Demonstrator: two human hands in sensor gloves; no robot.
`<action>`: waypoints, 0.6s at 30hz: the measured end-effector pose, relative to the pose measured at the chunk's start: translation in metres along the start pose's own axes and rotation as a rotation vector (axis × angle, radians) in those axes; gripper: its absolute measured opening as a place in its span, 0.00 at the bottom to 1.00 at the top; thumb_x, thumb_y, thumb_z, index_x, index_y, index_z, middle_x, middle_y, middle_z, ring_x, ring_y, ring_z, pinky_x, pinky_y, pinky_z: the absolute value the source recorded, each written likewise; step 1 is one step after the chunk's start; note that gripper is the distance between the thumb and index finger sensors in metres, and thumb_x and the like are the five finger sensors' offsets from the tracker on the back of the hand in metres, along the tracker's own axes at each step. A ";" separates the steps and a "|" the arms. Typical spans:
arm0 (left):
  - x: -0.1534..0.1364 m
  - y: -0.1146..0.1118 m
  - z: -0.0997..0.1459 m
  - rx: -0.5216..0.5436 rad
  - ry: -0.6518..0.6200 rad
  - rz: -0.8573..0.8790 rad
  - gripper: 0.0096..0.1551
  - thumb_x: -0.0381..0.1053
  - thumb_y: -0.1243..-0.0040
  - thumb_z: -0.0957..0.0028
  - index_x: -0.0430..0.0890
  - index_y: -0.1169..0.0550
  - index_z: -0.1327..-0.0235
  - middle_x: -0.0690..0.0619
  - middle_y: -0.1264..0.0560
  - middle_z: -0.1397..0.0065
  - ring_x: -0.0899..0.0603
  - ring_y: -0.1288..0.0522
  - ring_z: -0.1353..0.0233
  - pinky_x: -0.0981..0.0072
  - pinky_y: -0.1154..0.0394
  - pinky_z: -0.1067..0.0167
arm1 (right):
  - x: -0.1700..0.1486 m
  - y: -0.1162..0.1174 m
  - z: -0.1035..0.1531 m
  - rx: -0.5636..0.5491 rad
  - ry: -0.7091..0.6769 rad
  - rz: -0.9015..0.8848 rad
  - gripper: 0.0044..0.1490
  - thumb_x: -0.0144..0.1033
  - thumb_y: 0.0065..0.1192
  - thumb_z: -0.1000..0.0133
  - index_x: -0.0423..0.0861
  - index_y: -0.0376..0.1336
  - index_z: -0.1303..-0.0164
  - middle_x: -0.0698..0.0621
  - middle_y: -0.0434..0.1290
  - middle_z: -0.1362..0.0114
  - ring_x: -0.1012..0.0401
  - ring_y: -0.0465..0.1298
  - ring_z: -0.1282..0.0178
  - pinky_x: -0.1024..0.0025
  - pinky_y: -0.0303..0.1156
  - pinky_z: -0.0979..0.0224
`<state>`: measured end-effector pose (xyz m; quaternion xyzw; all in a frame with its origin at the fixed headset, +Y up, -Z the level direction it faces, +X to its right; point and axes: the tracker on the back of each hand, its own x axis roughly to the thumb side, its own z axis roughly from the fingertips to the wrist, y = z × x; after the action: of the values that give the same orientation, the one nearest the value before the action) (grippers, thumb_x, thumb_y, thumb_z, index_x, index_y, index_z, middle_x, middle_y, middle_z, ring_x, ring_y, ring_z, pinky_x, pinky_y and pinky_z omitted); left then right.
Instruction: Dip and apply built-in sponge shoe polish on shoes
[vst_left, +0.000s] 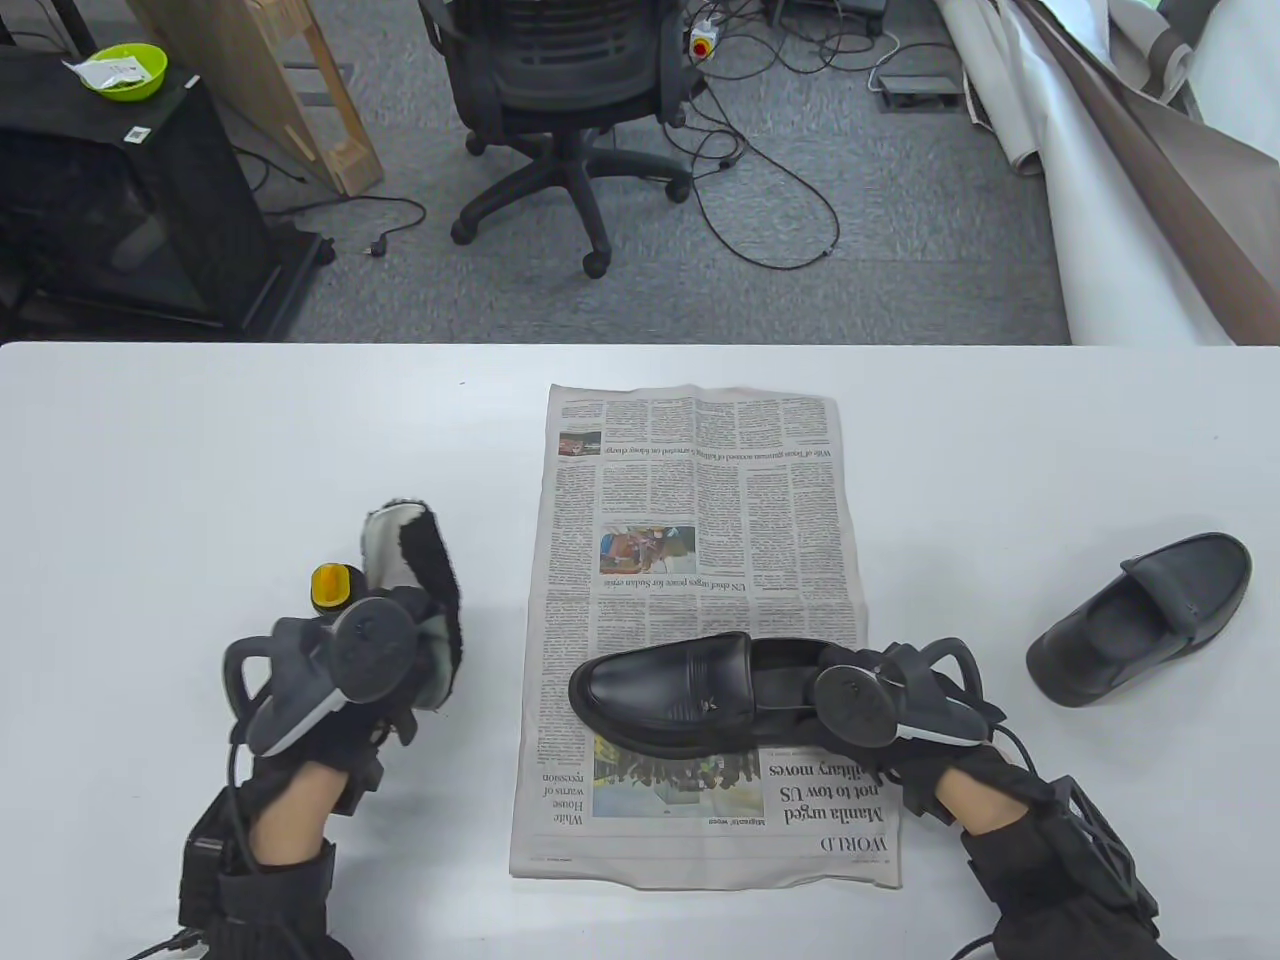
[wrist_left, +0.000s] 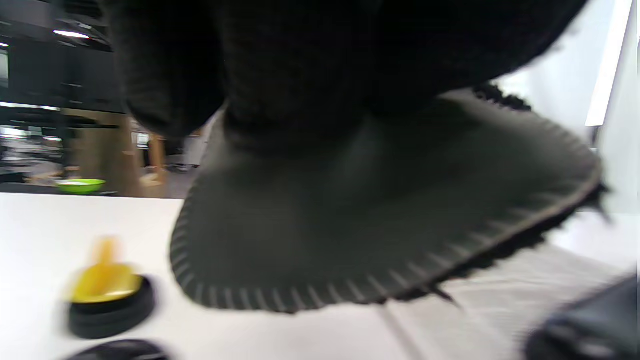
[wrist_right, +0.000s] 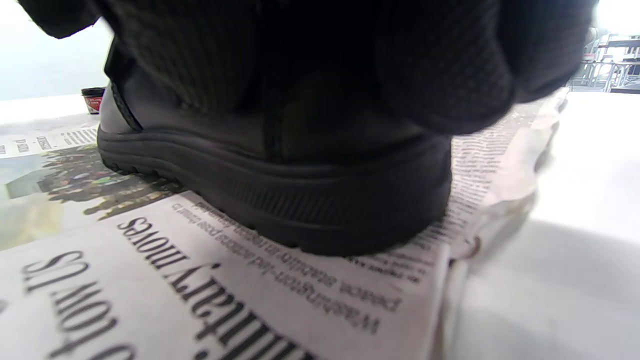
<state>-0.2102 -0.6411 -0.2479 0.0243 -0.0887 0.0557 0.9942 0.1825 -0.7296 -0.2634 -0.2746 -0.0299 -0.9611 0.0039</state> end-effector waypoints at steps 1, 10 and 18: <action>0.023 -0.003 -0.002 -0.026 -0.066 0.019 0.23 0.53 0.30 0.52 0.57 0.24 0.43 0.52 0.17 0.43 0.56 0.14 0.68 0.56 0.16 0.47 | 0.000 0.000 0.000 -0.001 -0.001 -0.005 0.25 0.58 0.66 0.59 0.54 0.73 0.58 0.54 0.74 0.44 0.58 0.81 0.63 0.55 0.77 0.39; 0.174 -0.050 -0.013 -0.131 -0.280 -0.061 0.26 0.54 0.29 0.52 0.54 0.25 0.41 0.52 0.17 0.46 0.56 0.14 0.66 0.55 0.16 0.46 | -0.001 0.001 -0.001 -0.004 0.003 -0.011 0.25 0.58 0.66 0.59 0.54 0.73 0.58 0.53 0.73 0.44 0.58 0.81 0.63 0.55 0.77 0.40; 0.189 -0.087 -0.014 -0.022 -0.240 -0.003 0.29 0.59 0.28 0.57 0.54 0.25 0.43 0.53 0.16 0.51 0.57 0.14 0.70 0.57 0.15 0.50 | 0.000 0.001 -0.001 0.002 0.011 -0.002 0.25 0.59 0.66 0.59 0.54 0.73 0.59 0.53 0.73 0.44 0.58 0.81 0.63 0.54 0.77 0.39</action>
<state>-0.0127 -0.7068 -0.2307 0.0198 -0.2077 0.0501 0.9767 0.1824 -0.7309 -0.2643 -0.2691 -0.0312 -0.9626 0.0034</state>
